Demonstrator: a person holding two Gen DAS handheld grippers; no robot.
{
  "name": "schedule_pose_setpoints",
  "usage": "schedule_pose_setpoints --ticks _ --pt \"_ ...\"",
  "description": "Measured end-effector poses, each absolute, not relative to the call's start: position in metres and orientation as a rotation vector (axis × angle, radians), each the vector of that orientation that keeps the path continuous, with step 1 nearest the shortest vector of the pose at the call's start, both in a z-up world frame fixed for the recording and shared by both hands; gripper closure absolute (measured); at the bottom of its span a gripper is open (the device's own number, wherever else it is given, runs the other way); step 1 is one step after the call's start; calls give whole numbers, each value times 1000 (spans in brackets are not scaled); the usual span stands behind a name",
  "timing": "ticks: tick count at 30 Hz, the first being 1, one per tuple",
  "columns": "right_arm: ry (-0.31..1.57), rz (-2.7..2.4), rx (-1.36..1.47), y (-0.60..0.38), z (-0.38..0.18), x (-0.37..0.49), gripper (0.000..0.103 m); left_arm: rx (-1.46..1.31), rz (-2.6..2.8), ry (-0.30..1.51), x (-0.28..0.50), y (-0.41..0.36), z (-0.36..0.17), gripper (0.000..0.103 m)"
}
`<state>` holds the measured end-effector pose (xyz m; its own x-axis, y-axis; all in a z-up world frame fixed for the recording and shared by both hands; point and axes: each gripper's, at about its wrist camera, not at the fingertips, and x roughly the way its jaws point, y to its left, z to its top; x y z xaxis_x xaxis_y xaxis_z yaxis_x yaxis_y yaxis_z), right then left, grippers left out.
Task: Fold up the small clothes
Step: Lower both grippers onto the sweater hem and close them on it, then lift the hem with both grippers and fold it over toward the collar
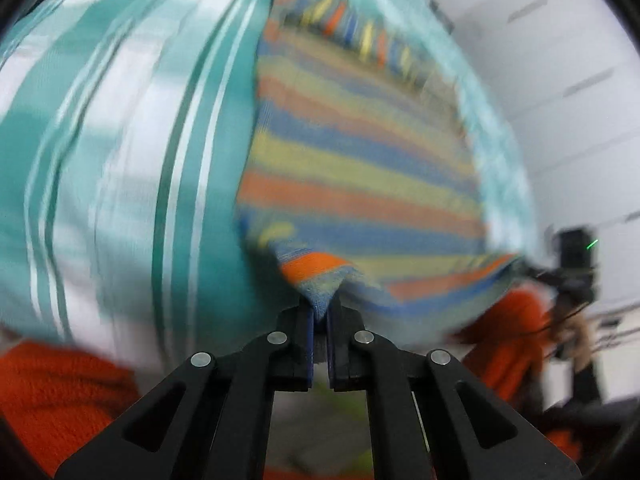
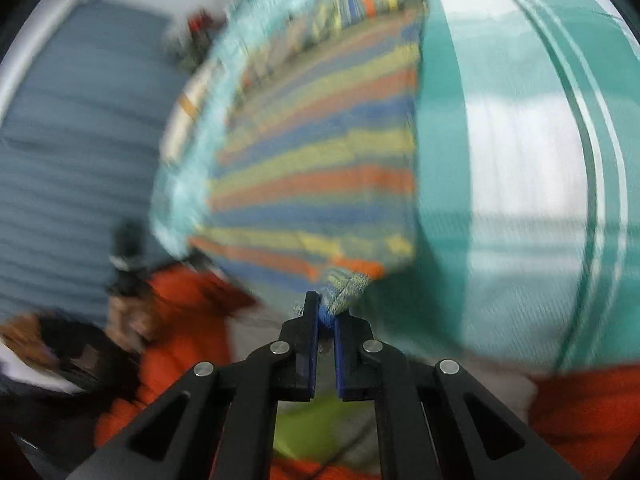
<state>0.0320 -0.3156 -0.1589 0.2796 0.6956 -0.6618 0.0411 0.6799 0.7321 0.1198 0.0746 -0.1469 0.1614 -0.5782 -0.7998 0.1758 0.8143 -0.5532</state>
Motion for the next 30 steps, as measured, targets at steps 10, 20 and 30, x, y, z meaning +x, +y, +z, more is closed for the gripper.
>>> schedule_pose_setpoints --ticks 10,20,30 --pt "909 309 996 -401 -137 213 96 -565 -426 1185 357 57 -128 101" --pt "917 143 1233 -441 -204 341 79 -718 -282 1225 475 56 -161 48" --pt "833 108 1038 -460 -178 322 74 -541 -289 1121 443 75 -148 30"
